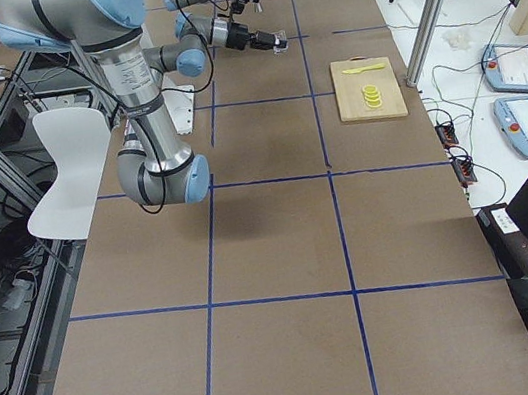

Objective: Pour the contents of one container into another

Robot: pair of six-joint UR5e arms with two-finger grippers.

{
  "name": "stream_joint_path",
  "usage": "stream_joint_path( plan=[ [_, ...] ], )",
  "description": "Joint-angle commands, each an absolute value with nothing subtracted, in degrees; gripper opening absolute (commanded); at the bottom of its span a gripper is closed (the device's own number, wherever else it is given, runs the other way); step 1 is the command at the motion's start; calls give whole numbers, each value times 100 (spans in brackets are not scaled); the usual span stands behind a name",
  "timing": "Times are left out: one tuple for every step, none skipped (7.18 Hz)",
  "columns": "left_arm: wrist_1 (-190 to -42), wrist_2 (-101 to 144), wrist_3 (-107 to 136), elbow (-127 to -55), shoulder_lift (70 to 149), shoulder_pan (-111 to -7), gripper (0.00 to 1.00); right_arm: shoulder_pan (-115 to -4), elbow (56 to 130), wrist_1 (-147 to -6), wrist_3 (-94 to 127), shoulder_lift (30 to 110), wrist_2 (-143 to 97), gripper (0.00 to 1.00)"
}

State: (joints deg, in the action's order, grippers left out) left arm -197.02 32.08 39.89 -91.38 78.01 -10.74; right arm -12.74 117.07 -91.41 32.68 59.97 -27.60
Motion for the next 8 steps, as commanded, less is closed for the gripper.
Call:
stream_joint_path(
  plan=[
    [-19722, 3208, 4008, -8966, 8163, -985, 0, -1283, 11707, -9141, 3261, 6003, -2760, 0],
    [-19723, 3208, 4008, -8869, 8200, -984, 0, -1275, 11707, -9141, 3261, 6003, -2760, 0],
    [-19723, 3208, 3999, -8746, 8200, -984, 0, -1283, 11707, -9141, 3261, 6003, -2760, 0],
    [-19705, 3199, 3929, -8641, 8209, -984, 0, -1283, 11716, -9141, 3261, 6003, -2760, 0],
    [-19705, 3191, 3868, -8561, 8226, -976, 0, -1283, 11707, -9141, 3261, 6003, -2760, 0],
    [-19705, 3225, 3824, -8569, 8253, -976, 0, -1283, 11707, -9141, 3261, 6003, -2760, 0],
    [-19670, 3286, 3754, -8569, 8314, -976, 0, -1283, 11707, -9141, 3261, 6003, -2760, 0],
    [-19661, 3470, 3744, -8561, 8349, -976, 0, -1283, 11707, -9141, 3261, 6003, -2760, 0]
  ],
)
